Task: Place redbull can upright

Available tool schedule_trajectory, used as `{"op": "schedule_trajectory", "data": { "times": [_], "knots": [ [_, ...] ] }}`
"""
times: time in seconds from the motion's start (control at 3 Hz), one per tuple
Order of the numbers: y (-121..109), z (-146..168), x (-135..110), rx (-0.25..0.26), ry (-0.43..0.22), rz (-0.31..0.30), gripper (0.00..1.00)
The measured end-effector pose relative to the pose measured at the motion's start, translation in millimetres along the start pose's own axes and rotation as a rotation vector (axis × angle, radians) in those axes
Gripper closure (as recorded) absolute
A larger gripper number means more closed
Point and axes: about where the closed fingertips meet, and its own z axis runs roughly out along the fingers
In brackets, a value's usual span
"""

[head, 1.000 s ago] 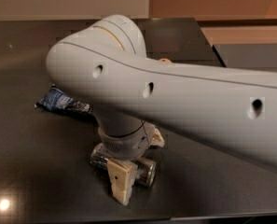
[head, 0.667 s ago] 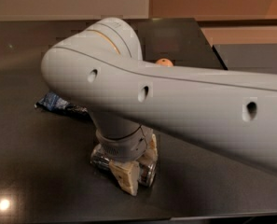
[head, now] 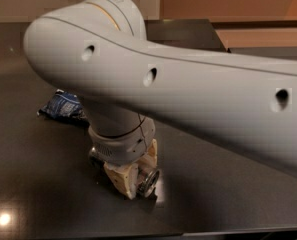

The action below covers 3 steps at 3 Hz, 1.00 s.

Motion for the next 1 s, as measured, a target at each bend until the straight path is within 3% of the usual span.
{"op": "schedule_trajectory", "data": {
  "times": [0.33, 0.67, 1.0],
  "knots": [
    [-7, -22, 10, 0.054, 0.039, 0.107, 1.00],
    [-7, -41, 19, 0.137, 0.073, 0.292, 1.00],
    [0, -50, 28, 0.236, 0.059, 0.481, 1.00]
  ]
}}
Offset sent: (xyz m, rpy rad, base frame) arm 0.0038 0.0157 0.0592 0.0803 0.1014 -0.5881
